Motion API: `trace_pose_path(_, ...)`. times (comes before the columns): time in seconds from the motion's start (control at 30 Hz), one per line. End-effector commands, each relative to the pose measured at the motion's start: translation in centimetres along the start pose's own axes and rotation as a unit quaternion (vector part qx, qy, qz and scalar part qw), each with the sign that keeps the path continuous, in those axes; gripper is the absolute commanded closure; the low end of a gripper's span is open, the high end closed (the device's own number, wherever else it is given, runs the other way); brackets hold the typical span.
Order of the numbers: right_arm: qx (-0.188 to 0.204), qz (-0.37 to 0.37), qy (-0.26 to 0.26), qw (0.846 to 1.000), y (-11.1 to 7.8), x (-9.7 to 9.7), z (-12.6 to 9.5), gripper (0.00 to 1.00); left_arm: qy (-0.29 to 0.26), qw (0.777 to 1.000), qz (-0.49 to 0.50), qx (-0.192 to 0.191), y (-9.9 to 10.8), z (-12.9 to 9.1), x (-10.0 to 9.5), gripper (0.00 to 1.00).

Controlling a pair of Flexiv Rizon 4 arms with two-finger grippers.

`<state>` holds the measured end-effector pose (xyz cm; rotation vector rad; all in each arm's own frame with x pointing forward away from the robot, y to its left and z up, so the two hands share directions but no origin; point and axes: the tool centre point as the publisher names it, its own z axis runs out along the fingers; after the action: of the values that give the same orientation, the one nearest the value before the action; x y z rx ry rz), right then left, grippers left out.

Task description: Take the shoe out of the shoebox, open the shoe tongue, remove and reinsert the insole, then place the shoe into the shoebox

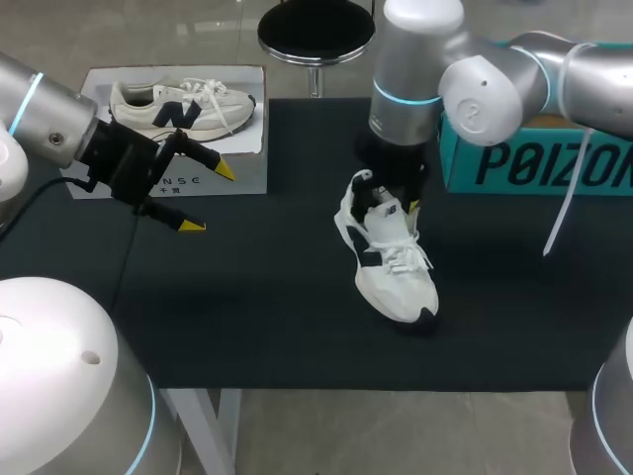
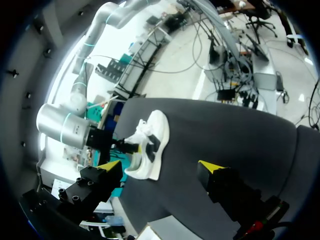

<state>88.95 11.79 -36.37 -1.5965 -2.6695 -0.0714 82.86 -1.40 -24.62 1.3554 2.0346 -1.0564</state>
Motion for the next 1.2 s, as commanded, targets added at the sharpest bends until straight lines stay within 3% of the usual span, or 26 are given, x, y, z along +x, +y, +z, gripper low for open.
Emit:
trace_pose_path(0.03,-0.002,0.002,-0.003,1.000,-0.2,-0.3,0.0,0.00,0.002,1.000,0.000,-0.001,0.0,0.0,0.0,0.00)
trace_pose_path(0.43,-0.006,-0.007,-0.018,1.000,0.8,-1.3,-1.1,0.00,0.002,1.000,0.000,-0.001,0.0,0.0,0.0,0.00)
trace_pose_path(0.8,-0.010,-0.008,-0.020,1.000,0.7,-0.9,-1.4,0.00,0.002,1.000,0.000,-0.001,0.0,0.0,0.0,0.00)
trace_pose_path(1.2,-0.042,-0.013,-0.047,0.998,2.8,-2.2,-5.8,0.00,0.002,1.000,0.000,-0.001,0.0,0.0,0.0,0.00)
